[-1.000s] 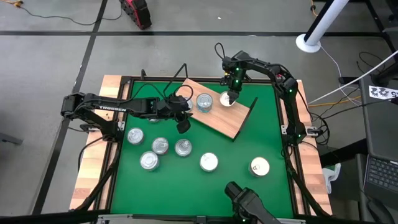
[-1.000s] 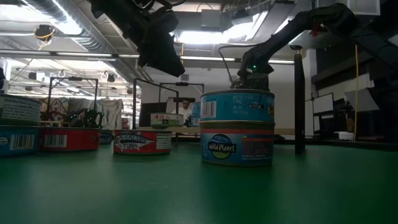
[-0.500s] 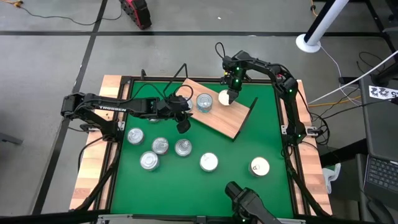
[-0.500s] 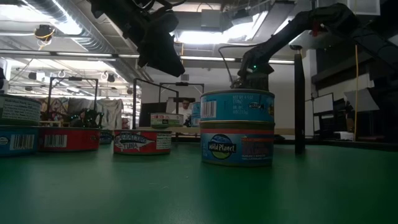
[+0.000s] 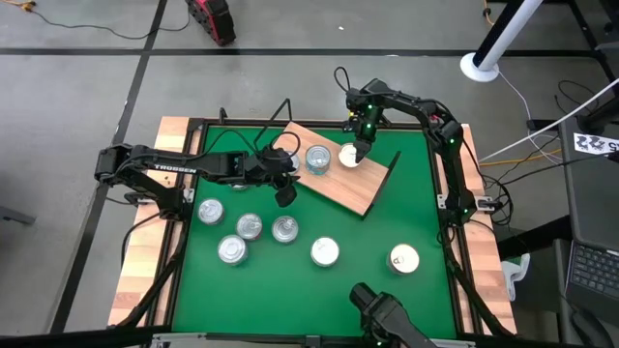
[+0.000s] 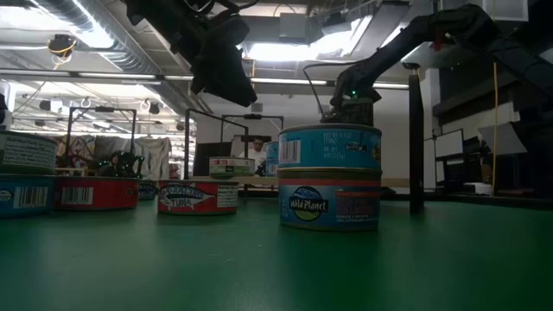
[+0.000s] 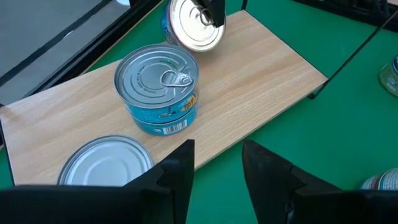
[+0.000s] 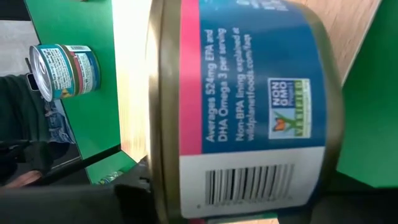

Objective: Stack canned seafood by type on shelf
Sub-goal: Put the blue-pink tuna can on the shelf

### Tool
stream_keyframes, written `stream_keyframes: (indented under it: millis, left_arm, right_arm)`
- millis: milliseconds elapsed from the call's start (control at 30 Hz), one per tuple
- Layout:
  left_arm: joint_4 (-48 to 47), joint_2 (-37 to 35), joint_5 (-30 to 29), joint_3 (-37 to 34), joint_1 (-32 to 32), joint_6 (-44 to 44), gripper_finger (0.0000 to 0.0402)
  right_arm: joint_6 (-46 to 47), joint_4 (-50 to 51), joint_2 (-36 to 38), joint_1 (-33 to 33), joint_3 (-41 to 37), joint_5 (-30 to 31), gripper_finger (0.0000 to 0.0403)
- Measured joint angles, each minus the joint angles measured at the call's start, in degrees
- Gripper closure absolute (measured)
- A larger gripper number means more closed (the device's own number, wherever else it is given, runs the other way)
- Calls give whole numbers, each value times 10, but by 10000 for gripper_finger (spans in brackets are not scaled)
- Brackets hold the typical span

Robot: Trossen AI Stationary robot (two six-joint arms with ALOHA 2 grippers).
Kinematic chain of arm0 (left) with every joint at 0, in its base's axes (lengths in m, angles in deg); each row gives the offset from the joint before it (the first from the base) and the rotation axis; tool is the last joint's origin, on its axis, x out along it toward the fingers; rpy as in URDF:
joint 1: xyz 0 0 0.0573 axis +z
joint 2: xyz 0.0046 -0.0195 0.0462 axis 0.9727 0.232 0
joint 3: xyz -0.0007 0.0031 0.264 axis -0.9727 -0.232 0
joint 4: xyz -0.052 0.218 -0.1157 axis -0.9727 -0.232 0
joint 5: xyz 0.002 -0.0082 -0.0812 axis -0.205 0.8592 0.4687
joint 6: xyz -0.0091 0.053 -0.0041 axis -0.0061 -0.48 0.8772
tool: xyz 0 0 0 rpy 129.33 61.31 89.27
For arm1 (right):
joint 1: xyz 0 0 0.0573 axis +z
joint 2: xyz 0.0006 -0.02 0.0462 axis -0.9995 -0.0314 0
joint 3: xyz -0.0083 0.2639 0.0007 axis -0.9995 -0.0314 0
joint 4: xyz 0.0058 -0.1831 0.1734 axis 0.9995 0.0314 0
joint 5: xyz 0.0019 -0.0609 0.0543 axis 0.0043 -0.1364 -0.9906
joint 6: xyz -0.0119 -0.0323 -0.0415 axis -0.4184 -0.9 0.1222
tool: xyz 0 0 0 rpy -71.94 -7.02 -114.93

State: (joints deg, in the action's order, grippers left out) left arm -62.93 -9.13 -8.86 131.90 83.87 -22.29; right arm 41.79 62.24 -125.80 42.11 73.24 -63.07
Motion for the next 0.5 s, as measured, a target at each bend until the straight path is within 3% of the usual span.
stream_keyframes:
  millis: [267, 500]
  left_arm:
    - [0, 0, 0, 0, 0, 4, 273]
    - [0, 0, 0, 0, 0, 3, 273]
  right_arm:
    - [8, 0, 0, 0, 0, -1, 154]
    - [24, 0, 0, 0, 0, 24, 140]
